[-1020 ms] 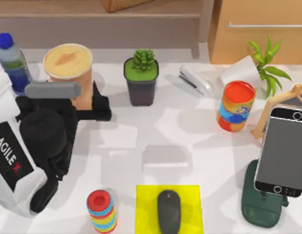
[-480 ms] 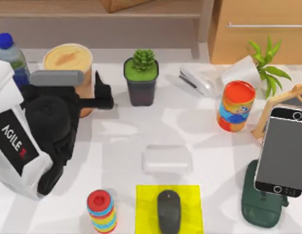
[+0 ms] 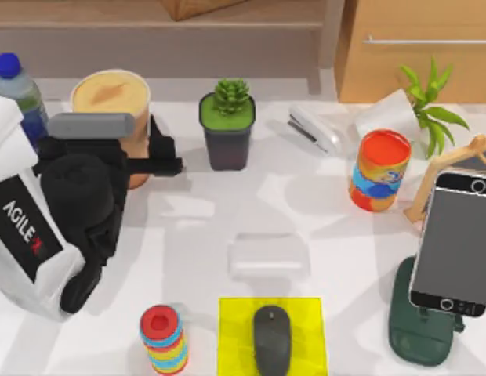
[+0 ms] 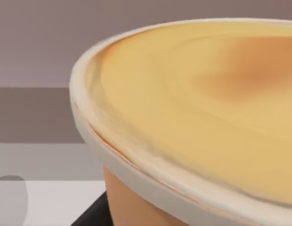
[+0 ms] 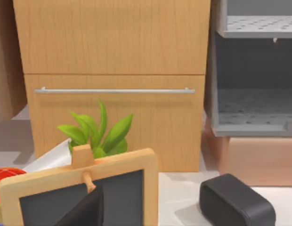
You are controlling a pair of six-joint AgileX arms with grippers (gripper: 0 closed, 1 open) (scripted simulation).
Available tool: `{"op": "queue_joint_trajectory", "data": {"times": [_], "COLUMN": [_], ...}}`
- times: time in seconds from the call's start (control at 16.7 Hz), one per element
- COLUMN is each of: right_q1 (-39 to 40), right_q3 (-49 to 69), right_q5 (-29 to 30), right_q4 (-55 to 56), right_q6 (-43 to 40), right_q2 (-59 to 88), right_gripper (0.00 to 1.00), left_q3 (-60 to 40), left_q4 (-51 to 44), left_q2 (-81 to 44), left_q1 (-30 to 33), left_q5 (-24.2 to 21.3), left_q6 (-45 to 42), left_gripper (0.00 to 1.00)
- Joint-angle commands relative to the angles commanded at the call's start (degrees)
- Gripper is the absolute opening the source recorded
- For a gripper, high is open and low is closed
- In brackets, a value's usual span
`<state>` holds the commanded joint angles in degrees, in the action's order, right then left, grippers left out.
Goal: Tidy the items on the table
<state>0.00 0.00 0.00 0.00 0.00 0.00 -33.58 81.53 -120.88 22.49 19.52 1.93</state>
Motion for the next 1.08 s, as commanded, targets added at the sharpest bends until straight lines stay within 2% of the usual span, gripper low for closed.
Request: {"op": "queue_joint_trajectory", "data": {"times": [0.36,1.08], "right_q1": [0.0,0.0], "right_q3": [0.0,0.0], "right_q5": [0.0,0.0], "right_q4": [0.0,0.0], "right_q6": [0.0,0.0], "right_q2": [0.0,0.0], "right_gripper": [1.00,1.00], "left_q3": [0.0,0.1], "left_q4": [0.0,-1.3], "left_q2": [0.0,1.4], "left_q1": [0.0,0.1], "left_q5": [0.0,0.0], "left_q6": [0.0,-0.1], "left_gripper": [0.02,0.00]}}
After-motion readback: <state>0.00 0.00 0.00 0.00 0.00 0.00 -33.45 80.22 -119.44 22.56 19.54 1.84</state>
